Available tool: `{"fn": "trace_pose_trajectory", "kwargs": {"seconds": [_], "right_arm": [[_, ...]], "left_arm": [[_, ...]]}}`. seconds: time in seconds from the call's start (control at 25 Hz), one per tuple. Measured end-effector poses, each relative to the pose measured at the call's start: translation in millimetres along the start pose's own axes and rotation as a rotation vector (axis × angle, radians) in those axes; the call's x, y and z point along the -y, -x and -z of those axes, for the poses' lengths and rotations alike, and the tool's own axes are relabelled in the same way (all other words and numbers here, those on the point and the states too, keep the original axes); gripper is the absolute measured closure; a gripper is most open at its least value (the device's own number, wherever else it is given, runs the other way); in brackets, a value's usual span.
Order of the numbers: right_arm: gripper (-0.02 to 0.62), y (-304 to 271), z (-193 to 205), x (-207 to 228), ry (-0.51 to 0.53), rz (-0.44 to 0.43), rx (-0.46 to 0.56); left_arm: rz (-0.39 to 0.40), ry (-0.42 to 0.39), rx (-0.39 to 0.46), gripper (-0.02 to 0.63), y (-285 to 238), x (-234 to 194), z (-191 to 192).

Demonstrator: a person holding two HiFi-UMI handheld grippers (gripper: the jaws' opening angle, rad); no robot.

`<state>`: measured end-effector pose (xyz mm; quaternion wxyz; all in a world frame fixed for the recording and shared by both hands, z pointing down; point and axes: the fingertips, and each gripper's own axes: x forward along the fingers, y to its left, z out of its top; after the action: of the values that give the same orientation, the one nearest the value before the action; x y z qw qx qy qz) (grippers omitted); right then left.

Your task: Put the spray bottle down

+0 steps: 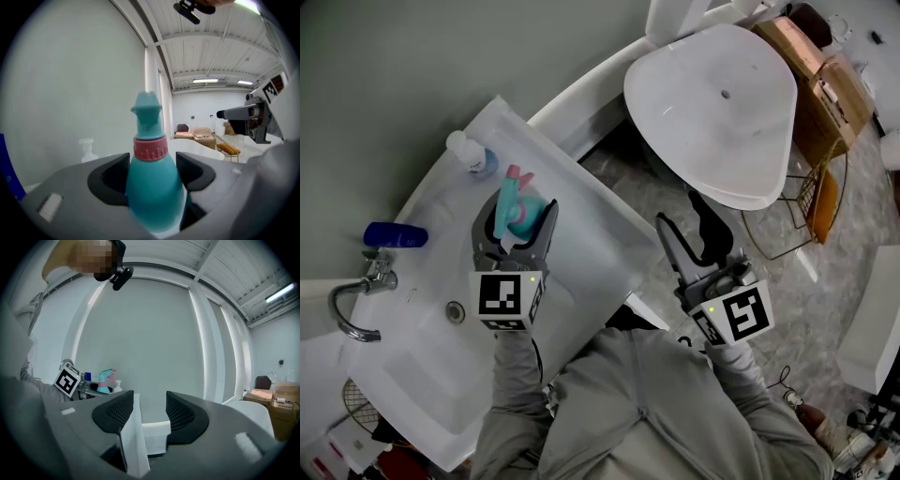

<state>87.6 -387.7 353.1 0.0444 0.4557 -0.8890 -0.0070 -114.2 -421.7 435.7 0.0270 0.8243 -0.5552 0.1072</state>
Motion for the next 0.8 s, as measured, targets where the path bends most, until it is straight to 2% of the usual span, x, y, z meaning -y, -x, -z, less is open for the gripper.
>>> {"fn": "trace_pose_trajectory", "kwargs": {"seconds": [0.44,0.8], "right_arm": [[0.38,-10.2,11.2,7.9,0.0,-0.011,-0.027],[0.379,-17.1,16.1,12.3,0.007,-0.002,-0.048]], "left_arm": [[0.002,0.015,0.007,0.245,-20.9,1.3,13.9],[0.004,-0.002,-0.001,0.245,-32.4,2.1,30.0]]}}
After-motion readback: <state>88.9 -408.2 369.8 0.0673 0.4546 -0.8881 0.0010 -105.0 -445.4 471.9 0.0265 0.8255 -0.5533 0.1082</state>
